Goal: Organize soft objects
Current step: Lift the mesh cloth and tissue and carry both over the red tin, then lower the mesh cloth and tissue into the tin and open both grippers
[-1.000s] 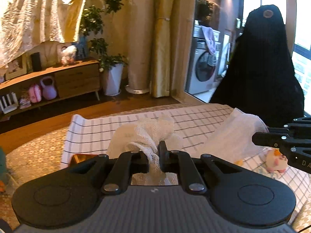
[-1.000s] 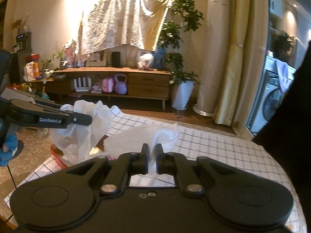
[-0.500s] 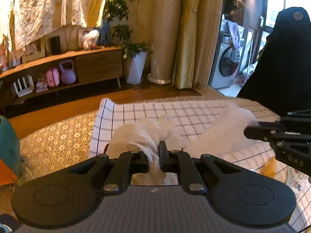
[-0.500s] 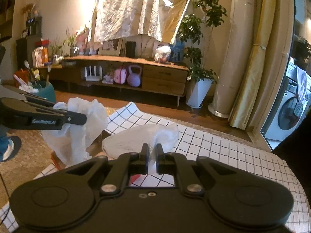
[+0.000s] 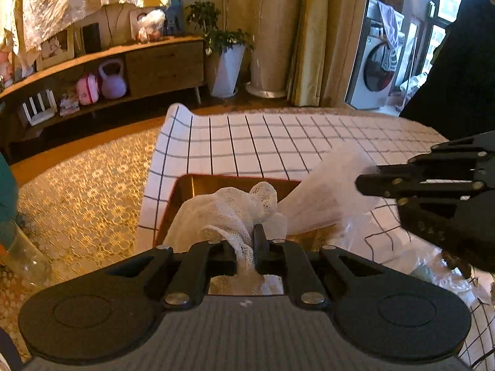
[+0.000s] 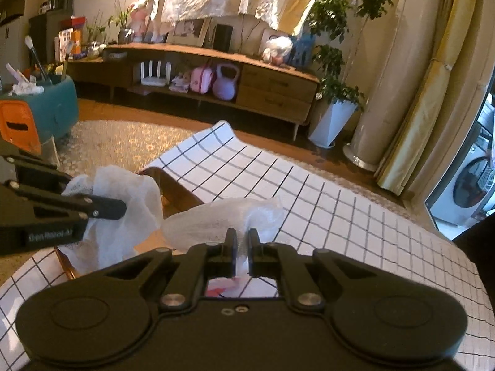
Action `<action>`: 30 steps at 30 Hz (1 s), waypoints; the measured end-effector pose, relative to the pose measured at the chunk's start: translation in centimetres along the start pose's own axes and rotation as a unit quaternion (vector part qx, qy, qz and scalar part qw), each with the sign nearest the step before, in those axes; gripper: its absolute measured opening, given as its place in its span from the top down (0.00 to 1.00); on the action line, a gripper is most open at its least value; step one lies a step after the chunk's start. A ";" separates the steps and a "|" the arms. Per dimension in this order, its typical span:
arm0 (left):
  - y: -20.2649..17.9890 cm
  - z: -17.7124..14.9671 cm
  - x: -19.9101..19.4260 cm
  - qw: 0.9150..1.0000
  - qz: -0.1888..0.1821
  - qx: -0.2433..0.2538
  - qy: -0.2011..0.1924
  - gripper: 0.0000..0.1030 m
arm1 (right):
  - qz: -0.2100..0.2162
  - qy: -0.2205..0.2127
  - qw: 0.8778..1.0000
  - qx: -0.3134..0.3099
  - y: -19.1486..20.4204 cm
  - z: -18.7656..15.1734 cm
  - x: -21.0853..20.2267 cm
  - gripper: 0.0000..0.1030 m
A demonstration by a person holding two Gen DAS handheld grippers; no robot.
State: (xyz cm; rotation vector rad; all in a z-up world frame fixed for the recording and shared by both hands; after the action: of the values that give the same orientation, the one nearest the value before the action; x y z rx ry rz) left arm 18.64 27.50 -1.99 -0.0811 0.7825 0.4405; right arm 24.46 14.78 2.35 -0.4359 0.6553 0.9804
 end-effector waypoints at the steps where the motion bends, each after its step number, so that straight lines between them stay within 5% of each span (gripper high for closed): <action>1: 0.0 -0.1 0.4 1.000 -0.002 -0.002 0.005 0.91 | 0.001 0.008 1.000 -0.001 0.1 -0.1 0.6 0.95; 18: -1.4 -1.2 3.5 0.999 0.000 0.018 0.042 0.89 | 0.029 0.048 0.998 0.003 0.7 -0.5 4.6 0.94; 20: -1.4 -1.2 3.5 0.999 -0.001 0.019 0.043 0.83 | 0.034 0.052 0.998 0.009 0.6 -0.6 4.7 0.94; 24: -1.4 -1.5 3.2 0.999 -0.002 0.016 0.036 0.47 | 0.044 0.054 0.997 0.026 0.3 -0.9 4.5 0.93; 30: -1.4 -1.6 2.1 1.000 0.004 0.010 0.029 0.44 | 0.057 0.050 0.996 0.039 -0.3 -1.1 3.0 0.86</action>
State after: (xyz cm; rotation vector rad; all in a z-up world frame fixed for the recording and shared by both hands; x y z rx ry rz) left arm 19.49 26.58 -4.70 -0.0715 0.8452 0.4392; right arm 25.58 15.82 -0.50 -0.3830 0.8140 1.0420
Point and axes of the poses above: each gripper's, at about its wrist camera, not at the fingertips, and x roughly the way its jaws point, y to its left, z to its top, the point moved 1 cm from there along x, roughly the way its jaws point, and after that the axes turned 12 degrees about z, right-handed, at the moved point
